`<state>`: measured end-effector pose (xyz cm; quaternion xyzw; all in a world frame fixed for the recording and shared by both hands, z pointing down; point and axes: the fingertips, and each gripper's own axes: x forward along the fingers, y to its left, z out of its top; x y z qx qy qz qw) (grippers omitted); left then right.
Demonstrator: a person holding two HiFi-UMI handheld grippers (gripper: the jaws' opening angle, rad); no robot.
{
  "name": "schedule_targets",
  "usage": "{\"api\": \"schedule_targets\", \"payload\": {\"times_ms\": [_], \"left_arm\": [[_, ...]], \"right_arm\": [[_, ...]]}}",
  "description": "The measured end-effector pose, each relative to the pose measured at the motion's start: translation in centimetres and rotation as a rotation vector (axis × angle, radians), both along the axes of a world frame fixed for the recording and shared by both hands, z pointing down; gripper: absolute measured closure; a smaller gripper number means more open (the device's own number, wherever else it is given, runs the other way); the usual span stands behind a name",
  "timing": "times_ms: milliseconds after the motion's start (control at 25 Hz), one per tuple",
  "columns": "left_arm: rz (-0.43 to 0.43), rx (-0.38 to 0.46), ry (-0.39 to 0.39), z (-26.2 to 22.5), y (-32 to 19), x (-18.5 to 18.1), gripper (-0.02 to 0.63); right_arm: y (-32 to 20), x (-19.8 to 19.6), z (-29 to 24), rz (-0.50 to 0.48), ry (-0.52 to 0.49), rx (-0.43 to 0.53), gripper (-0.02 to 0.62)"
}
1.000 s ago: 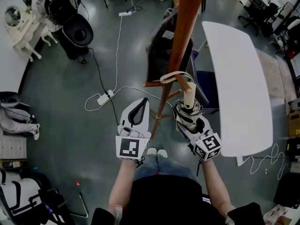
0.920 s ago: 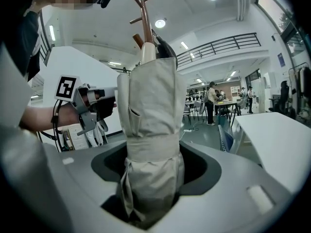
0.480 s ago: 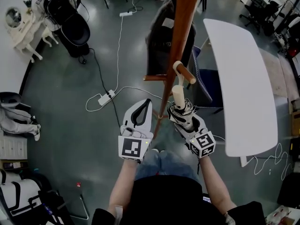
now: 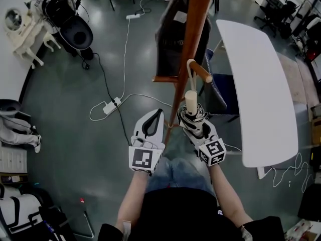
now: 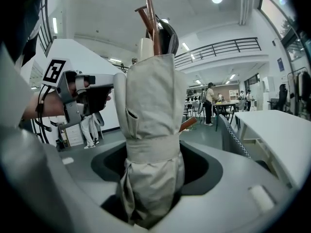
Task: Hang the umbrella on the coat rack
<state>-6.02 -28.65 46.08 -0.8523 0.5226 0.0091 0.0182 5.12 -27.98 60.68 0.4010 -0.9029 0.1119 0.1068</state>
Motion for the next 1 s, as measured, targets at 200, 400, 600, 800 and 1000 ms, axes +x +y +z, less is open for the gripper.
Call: {"api": "schedule_targets", "payload": {"times_ms": [200, 400, 600, 800, 1000], "left_arm": [[-0.003, 0.001, -0.001, 0.0, 0.2, -0.1, 0.600], [-0.010, -0.003, -0.001, 0.0, 0.8, -0.2, 0.600], [-0.016, -0.003, -0.001, -0.4, 1.1, 0.0, 0.600], [-0.013, -0.012, -0.013, -1.9, 1.6, 0.1, 0.600], [-0.010, -0.011, -0.015, -4.2, 2.7, 0.2, 0.600]], "right_arm": [[0.1, -0.3, 0.0, -0.011, -0.006, -0.007, 0.273], [0.2, -0.1, -0.3, 0.004, -0.029, -0.011, 0.256], [0.7, 0.7, -2.6, 0.011, -0.047, 0.034, 0.282], [1.5, 1.4, -6.8, 0.030, -0.079, 0.080, 0.346], [2.3, 1.7, -12.6, 0.031, -0.093, 0.157, 0.406]]}}
